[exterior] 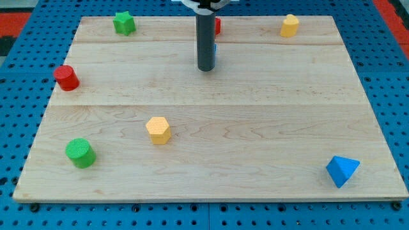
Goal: Place the hexagon to the bottom left diagonal to the cube
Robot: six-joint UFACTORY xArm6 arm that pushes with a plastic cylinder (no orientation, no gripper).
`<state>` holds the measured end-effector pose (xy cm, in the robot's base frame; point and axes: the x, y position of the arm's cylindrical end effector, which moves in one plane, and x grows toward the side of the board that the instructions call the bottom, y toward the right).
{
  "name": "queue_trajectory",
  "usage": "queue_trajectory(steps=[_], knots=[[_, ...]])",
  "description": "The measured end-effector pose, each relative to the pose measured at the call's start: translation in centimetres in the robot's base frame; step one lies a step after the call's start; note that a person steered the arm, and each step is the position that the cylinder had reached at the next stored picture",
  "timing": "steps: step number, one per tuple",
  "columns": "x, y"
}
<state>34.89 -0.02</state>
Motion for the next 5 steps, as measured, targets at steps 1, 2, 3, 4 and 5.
queue_trajectory(steps=[1, 2, 3, 4, 5], knots=[[5.5, 1.0], [13.6, 2.6], [18.8, 0.4], [18.2, -5.2], [14.4, -8.1]])
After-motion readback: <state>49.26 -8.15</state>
